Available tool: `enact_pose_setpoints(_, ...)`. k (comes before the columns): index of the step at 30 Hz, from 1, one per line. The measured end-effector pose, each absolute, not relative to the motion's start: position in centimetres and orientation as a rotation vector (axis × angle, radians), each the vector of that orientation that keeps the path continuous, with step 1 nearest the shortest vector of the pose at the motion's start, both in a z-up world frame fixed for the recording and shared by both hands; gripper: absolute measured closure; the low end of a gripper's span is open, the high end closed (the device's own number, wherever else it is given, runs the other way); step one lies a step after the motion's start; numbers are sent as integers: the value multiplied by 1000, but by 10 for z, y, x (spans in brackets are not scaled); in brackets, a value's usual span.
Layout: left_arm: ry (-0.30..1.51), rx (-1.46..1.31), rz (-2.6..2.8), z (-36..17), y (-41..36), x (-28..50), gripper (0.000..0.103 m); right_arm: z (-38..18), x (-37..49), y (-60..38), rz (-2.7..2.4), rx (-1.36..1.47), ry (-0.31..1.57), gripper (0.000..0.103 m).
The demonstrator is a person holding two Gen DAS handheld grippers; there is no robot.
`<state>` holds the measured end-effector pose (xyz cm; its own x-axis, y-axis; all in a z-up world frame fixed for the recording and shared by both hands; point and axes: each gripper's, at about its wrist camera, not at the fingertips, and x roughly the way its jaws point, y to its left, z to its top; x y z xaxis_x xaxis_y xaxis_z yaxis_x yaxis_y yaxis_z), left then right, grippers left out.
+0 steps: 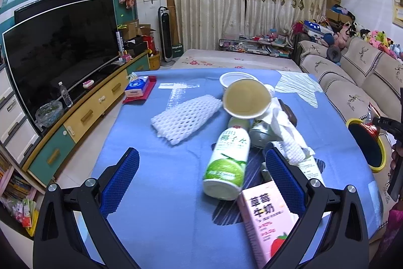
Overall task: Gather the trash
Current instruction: 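Carry the wrapper with the right gripper over the yellow bin and release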
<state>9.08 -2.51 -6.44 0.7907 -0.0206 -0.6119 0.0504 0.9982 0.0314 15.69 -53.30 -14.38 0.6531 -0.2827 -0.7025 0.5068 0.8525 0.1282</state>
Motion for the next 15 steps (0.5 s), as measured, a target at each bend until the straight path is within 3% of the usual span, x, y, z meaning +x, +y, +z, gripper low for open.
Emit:
enact_pose_setpoints(7, 681, 78, -64, -67, -58, 101, 4, -176, 161, -571, -505, 372, 785, 71)
enact_pose_setpoints(15, 703, 92, -76, -70, -73, 110, 4, -187, 155, -586, -526, 412, 791, 47)
